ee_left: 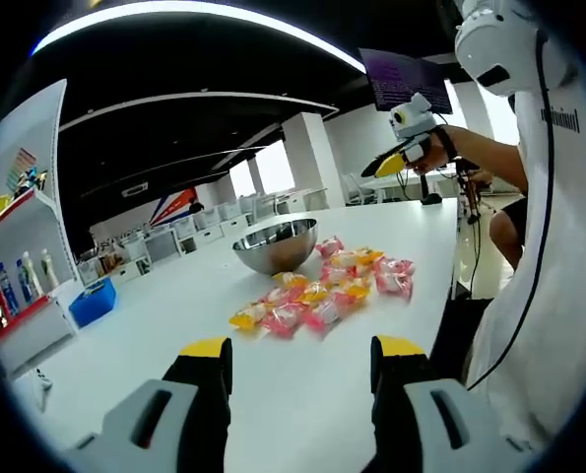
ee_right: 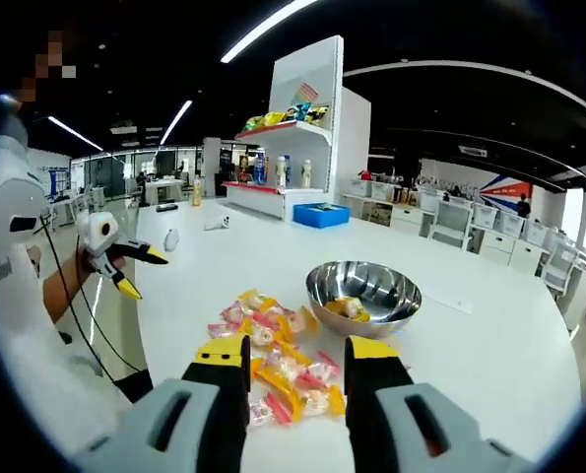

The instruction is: Pick up the marshmallows scattered on the table and place them into the bowl on the table

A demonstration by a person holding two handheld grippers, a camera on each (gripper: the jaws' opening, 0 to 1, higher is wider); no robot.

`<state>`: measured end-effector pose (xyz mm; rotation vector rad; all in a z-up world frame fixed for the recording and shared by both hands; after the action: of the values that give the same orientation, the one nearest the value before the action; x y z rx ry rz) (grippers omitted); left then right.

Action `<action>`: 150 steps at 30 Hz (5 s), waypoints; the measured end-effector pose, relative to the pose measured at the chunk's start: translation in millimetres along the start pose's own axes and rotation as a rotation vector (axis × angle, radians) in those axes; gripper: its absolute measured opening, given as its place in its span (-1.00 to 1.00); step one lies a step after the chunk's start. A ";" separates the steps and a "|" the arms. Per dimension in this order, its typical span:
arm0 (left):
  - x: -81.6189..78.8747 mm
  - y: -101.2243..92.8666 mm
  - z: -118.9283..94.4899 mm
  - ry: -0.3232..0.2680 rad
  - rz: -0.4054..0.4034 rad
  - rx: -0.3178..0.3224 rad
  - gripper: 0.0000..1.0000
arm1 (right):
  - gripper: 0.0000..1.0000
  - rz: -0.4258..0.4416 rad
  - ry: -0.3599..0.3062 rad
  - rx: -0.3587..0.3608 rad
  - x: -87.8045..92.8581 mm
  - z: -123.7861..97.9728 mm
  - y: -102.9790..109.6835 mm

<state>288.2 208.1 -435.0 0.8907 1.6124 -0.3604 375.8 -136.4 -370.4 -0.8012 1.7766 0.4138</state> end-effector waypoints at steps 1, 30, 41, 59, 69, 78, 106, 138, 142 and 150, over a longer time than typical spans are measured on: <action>-0.1 0.4 0.4 0.001 0.001 0.002 0.14 | -0.23 -0.024 0.010 -0.004 2.7 2.4 2.2; 6.4 2.4 4.3 0.030 -0.019 -0.007 0.14 | -0.21 -0.182 0.254 0.016 45.9 80.7 -68.1; 8.0 0.4 5.9 0.038 -0.023 -0.004 0.14 | -0.17 -0.344 0.338 0.037 55.8 107.8 -91.2; 11.6 7.7 -12.8 0.052 -0.028 -0.041 0.14 | -0.13 -0.432 0.421 0.000 62.0 142.8 -91.8; 10.9 9.6 -18.5 0.061 -0.027 -0.059 0.14 | -0.38 -0.441 0.451 -0.014 72.0 153.8 -96.8; 11.7 9.6 -18.4 0.067 -0.030 -0.064 0.14 | -0.68 -0.423 0.447 0.010 70.2 154.5 -100.4; 4.3 7.0 -21.4 0.040 -0.011 -0.068 0.13 | -0.59 -0.333 0.484 0.023 88.7 151.9 -106.7; -1.7 5.4 -14.0 0.053 -0.001 -0.047 0.13 | -0.66 -0.262 0.201 0.116 23.5 82.4 -110.4; -5.4 4.6 -13.2 0.054 0.008 -0.044 0.13 | -0.66 -0.282 0.160 0.111 8.4 80.7 -103.5; -9.4 1.4 -9.4 0.049 0.018 -0.037 0.13 | -0.66 -0.317 0.121 0.100 -11.4 81.5 -98.0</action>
<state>282.7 212.1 -423.5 0.8907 1.6499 -0.2975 502.7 -151.3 -377.8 -1.0332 1.7276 0.0679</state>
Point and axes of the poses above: the point that each gripper's makers call its tool centre point, and the gripper's own axes: z roughly forward along the fingers, y roughly to its left, x roughly out of its underside, the point moved 5 cm from there along -z, roughly backward along the fingers, and after that the axes turned 3 degrees about x, right-handed, at the moved point
